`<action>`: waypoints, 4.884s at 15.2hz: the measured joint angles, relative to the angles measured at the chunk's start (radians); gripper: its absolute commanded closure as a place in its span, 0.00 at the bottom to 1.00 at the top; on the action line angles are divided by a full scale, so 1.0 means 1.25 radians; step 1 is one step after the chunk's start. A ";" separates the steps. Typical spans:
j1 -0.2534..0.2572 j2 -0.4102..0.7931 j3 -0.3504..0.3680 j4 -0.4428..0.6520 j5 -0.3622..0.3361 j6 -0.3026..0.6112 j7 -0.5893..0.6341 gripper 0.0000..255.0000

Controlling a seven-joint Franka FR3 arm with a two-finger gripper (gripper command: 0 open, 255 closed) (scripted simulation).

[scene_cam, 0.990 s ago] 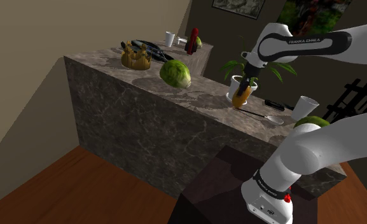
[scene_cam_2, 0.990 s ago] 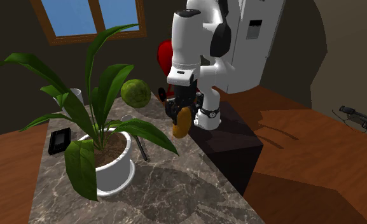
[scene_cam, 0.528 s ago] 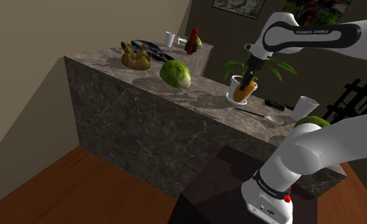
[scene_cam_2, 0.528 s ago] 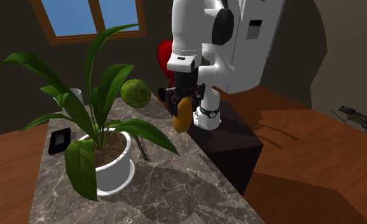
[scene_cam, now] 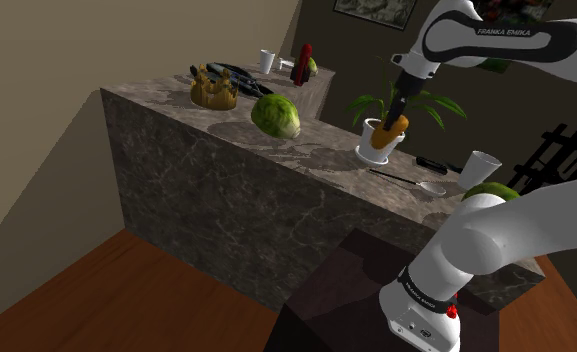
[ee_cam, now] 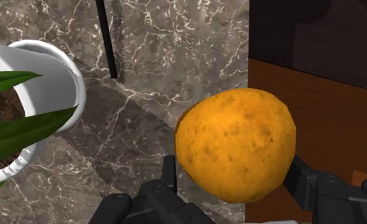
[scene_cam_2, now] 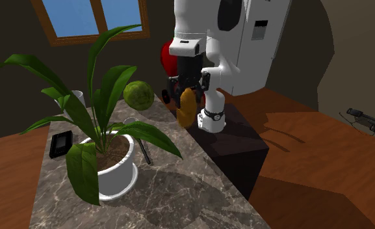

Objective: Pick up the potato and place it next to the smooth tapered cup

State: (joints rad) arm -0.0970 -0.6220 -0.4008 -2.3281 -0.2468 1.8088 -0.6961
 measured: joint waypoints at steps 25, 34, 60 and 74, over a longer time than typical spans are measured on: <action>-0.067 0.053 -0.384 0.207 -0.120 -0.049 -0.437 1.00; 0.058 0.182 -0.667 0.388 -0.067 -0.045 -0.643 1.00; 0.183 0.203 -0.891 0.202 -0.095 0.213 -0.662 1.00; 0.342 0.172 -1.084 0.141 -0.162 0.344 -0.627 1.00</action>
State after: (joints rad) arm 0.3311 -0.4071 -1.7557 -2.1514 -0.4498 2.2384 -1.4801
